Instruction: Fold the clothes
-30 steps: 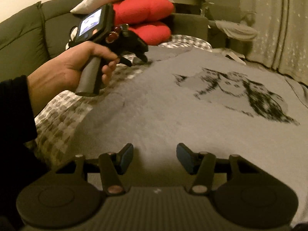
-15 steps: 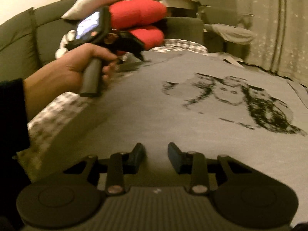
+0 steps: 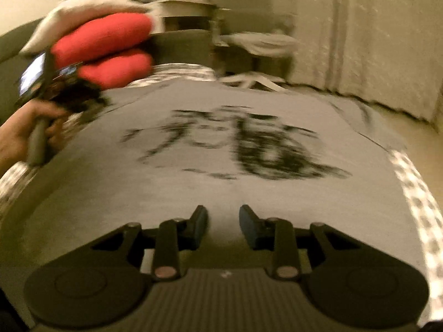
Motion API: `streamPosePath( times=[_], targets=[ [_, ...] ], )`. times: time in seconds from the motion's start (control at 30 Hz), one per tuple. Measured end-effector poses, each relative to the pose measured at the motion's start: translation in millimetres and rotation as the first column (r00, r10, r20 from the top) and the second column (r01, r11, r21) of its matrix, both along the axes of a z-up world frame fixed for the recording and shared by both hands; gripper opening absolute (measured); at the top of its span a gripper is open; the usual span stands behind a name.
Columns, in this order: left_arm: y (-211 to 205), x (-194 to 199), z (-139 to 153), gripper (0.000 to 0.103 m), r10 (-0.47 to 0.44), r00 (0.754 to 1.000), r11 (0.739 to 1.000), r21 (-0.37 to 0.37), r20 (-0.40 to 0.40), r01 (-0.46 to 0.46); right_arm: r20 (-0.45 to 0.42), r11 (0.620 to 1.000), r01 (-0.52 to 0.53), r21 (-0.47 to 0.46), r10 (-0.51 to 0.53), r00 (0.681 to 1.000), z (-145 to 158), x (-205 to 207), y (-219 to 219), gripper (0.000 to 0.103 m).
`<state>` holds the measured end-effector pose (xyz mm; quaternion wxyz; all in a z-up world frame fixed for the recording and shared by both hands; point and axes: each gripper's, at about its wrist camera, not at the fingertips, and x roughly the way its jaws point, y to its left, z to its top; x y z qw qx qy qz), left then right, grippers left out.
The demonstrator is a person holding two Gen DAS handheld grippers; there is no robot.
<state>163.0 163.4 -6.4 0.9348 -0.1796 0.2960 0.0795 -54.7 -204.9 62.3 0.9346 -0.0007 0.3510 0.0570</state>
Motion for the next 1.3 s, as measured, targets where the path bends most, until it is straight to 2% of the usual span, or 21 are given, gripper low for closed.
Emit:
streamPosePath(
  times=[0.2,0.27,0.3,0.37,0.4,0.43,0.47,0.6,0.83,0.87,0.9,0.93,1.0,1.1,1.2,1.23,1.3],
  targets=[
    [1,-1,-1,0.027,0.008,1.000,1.000,0.005,-0.001,-0.008,-0.070,0.989,0.144,0.038,-0.141,0.988,2,10,-56,0.027],
    [1,-1,0,0.026,0.008,1.000,1.000,0.008,-0.003,-0.008,-0.126,0.971,0.198,0.136,-0.181,0.975,9,15,-83,0.024],
    [1,-2,2,0.026,0.007,1.000,1.000,0.010,-0.007,-0.007,-0.150,0.958,0.218,0.185,-0.191,0.970,13,19,-96,0.029],
    [-1,-4,5,0.026,0.003,1.000,1.000,0.013,-0.015,-0.003,-0.130,0.949,0.263,0.173,-0.243,0.961,29,28,-117,0.032],
    [-2,-5,6,0.026,0.002,1.000,1.000,0.015,-0.017,-0.002,-0.111,0.946,0.282,0.158,-0.267,0.957,37,33,-127,0.040],
    [-4,-6,7,0.026,0.001,1.000,1.000,0.019,-0.017,-0.001,-0.098,0.938,0.294,0.181,-0.281,0.955,45,42,-145,0.049],
    [-6,-6,8,0.026,0.000,1.000,1.000,0.028,-0.015,0.001,-0.102,0.926,0.303,0.225,-0.286,0.953,48,53,-163,0.052],
    [-14,-6,9,0.026,-0.002,1.000,0.998,0.060,-0.009,0.003,-0.103,0.920,0.324,0.221,-0.308,0.946,39,84,-183,0.053],
    [-8,-5,7,0.029,0.018,1.000,1.000,0.017,-0.023,-0.017,-0.101,0.910,0.361,0.204,-0.347,0.933,20,137,-216,0.056],
    [-8,-5,7,0.029,0.019,1.000,1.000,0.020,-0.022,-0.019,-0.100,0.909,0.366,0.202,-0.352,0.931,17,145,-221,0.055],
    [-10,-4,6,0.029,0.020,1.000,0.999,0.031,-0.021,-0.020,-0.100,0.907,0.371,0.199,-0.358,0.928,15,152,-225,0.046],
    [-11,-4,5,0.029,0.021,1.000,0.999,0.041,-0.022,-0.020,-0.100,0.905,0.376,0.197,-0.363,0.926,12,160,-230,0.036],
    [-15,-2,3,0.029,0.023,0.999,0.998,0.059,-0.023,-0.022,-0.099,0.902,0.386,0.192,-0.374,0.922,7,175,-239,0.007],
    [-19,-1,5,0.016,0.028,0.999,0.997,0.077,-0.019,-0.027,-0.078,0.897,0.411,0.164,-0.403,0.912,6,187,-247,0.007],
    [-18,-1,6,0.014,0.035,0.999,0.997,0.075,-0.018,-0.033,-0.049,0.897,0.437,0.065,-0.435,0.899,10,179,-241,0.007],
    [-17,-1,5,0.014,0.037,0.999,0.997,0.069,-0.019,-0.036,-0.063,0.898,0.438,0.024,-0.436,0.898,4,181,-238,0.007],
    [-13,-3,6,0.014,0.043,0.999,0.997,0.059,-0.019,-0.042,-0.099,0.900,0.437,0.009,-0.434,0.895,-10,184,-239,0.007]
  ],
)
